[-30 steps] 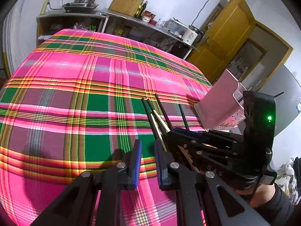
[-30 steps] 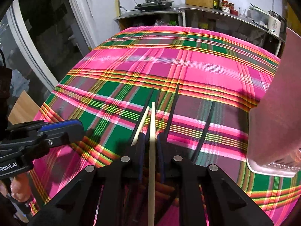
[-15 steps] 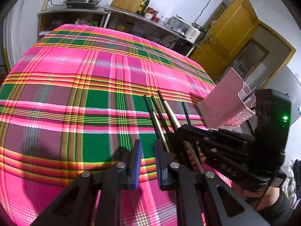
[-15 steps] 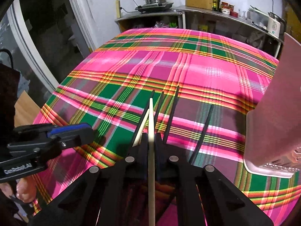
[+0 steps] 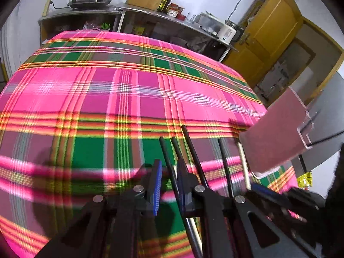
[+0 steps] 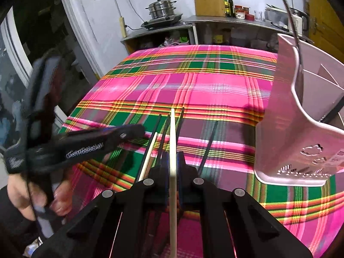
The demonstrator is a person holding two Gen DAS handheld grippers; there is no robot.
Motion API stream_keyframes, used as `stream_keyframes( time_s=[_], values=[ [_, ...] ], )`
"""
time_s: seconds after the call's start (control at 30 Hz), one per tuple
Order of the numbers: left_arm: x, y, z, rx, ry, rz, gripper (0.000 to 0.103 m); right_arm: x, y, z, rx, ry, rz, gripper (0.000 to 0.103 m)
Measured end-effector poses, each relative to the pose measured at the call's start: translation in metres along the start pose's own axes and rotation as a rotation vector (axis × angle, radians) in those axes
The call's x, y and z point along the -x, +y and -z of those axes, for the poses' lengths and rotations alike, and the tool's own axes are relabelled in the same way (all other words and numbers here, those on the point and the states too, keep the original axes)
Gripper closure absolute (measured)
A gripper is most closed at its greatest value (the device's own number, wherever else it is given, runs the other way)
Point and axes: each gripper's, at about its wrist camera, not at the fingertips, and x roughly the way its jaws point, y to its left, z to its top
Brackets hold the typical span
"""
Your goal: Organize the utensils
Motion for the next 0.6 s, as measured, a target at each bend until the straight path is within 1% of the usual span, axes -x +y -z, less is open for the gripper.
stream_keyframes(
  time_s=[0.13, 0.27, 0.3, 0.33, 0.37, 0.43, 0.5, 0.6],
  values=[
    [-0.016, -0.005, -0.006, -0.017, 0.029, -0.027, 0.090, 0.003, -0.001, 0.000, 0.002, -0.006, 0.001, 0.096],
    [-0.021, -0.011, -0.007, -0.065, 0.023, -0.065, 0.090, 0.003, -0.003, -0.001, -0.001, -0.010, -0.001, 0.096],
    [-0.021, -0.012, -0.006, -0.078, 0.025, -0.074, 0.090, 0.003, -0.003, -0.001, -0.002, -0.010, -0.001, 0.096],
    [-0.020, -0.011, -0.006, -0.087, 0.027, -0.079, 0.095, 0.003, -0.003, -0.001, -0.004, -0.009, -0.001, 0.096],
    [-0.019, -0.009, -0.005, -0.092, 0.030, -0.085, 0.096, 0.003, -0.004, -0.001, -0.006, -0.008, 0.000, 0.096],
    [-0.013, -0.002, -0.003, -0.094, 0.034, -0.081, 0.096, 0.003, -0.005, 0.000, -0.007, -0.001, 0.014, 0.096],
    [-0.008, 0.004, -0.002, -0.099, 0.037, -0.094, 0.096, 0.004, -0.006, 0.003, -0.015, 0.012, 0.034, 0.096],
    [0.003, 0.016, 0.005, -0.101, 0.043, -0.095, 0.096, 0.005, -0.013, 0.009, -0.052, 0.036, 0.067, 0.096]
  ],
)
